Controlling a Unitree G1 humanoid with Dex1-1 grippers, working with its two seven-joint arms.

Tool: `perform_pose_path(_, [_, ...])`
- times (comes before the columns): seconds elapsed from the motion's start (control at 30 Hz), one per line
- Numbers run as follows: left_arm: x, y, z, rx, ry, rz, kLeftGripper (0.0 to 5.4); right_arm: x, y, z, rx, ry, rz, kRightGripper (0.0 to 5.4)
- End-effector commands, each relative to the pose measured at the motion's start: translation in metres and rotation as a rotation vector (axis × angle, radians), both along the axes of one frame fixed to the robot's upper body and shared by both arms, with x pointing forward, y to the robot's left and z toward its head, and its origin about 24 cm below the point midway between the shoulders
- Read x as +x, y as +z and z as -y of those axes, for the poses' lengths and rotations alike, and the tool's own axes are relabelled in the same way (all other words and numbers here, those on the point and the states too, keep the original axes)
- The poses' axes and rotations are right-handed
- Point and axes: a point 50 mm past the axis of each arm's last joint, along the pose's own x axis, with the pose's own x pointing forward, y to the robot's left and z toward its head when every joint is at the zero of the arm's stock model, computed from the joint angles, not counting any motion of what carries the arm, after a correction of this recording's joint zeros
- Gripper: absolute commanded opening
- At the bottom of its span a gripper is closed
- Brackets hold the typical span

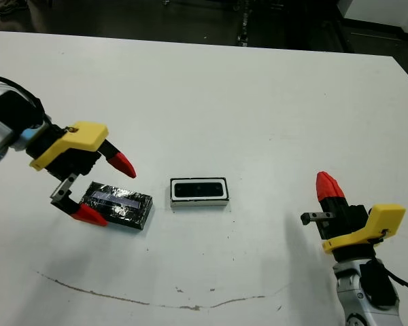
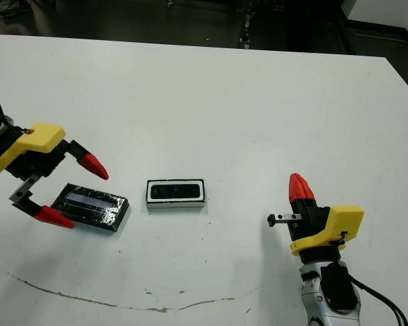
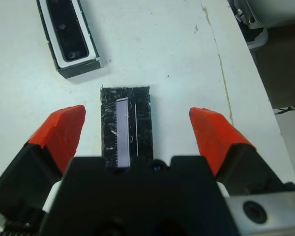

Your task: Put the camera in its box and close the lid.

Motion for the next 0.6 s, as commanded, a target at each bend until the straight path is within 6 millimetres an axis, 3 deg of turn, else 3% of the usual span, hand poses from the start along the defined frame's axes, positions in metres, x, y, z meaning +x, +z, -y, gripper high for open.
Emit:
perform_pose_path(0.03, [0.002,-0.003,-0.001,0.034,0.029,-0.012,5.40,0.000,-0.002,0.002,-0.009,-0.005,-0.026,0.03])
perform_pose_path(0.6, [0.003,-0.016,-0.004,0.043,0.020,0.059,5.40,0.001,-0.003,0.007,-0.008,-0.012,-0.029,0.03])
